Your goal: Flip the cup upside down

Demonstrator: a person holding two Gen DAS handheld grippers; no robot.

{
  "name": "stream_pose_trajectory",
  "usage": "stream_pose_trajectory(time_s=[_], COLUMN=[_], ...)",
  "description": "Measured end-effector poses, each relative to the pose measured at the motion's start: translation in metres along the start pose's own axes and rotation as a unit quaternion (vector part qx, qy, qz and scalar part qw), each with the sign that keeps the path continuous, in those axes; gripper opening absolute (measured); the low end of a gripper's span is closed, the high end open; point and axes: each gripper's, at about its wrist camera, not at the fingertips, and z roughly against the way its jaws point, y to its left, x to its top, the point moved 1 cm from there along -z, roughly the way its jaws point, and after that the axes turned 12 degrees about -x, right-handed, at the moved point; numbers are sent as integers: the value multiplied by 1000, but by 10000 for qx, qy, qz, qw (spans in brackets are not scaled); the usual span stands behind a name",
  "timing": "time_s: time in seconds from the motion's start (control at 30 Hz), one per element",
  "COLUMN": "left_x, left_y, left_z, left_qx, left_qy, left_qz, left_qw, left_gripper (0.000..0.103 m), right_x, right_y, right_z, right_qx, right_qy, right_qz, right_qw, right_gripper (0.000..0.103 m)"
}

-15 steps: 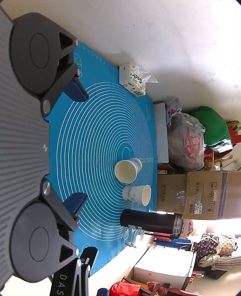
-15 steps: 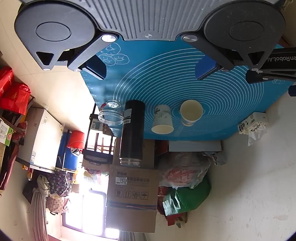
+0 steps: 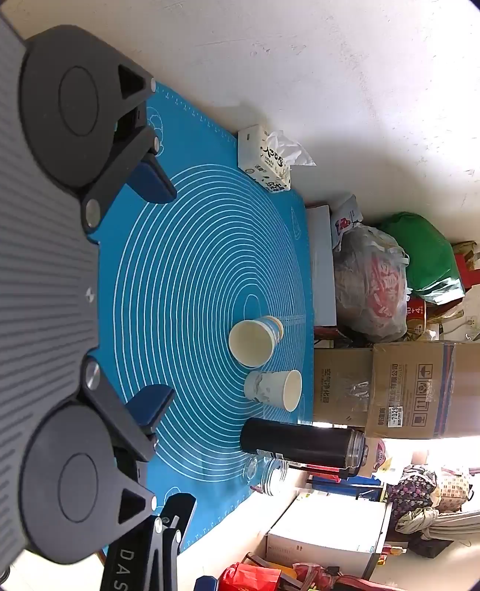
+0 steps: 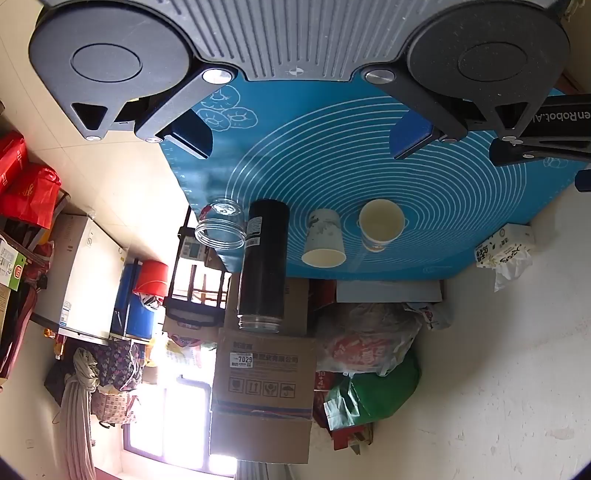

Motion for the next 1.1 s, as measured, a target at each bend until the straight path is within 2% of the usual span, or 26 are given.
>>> stream_pose_trajectory(time_s=[1.1], left_x=[-1], left_y=[1], left_z=[-3], left_qx=[20], left_qy=[27], left_qz=[28], left_qw=[10000], left_gripper=[103], right_x=[0], right_y=[1], right_z=[0], right_qx=[11], right_qy=[16], right_qz=[4], right_qw=[10000], right_gripper=[103])
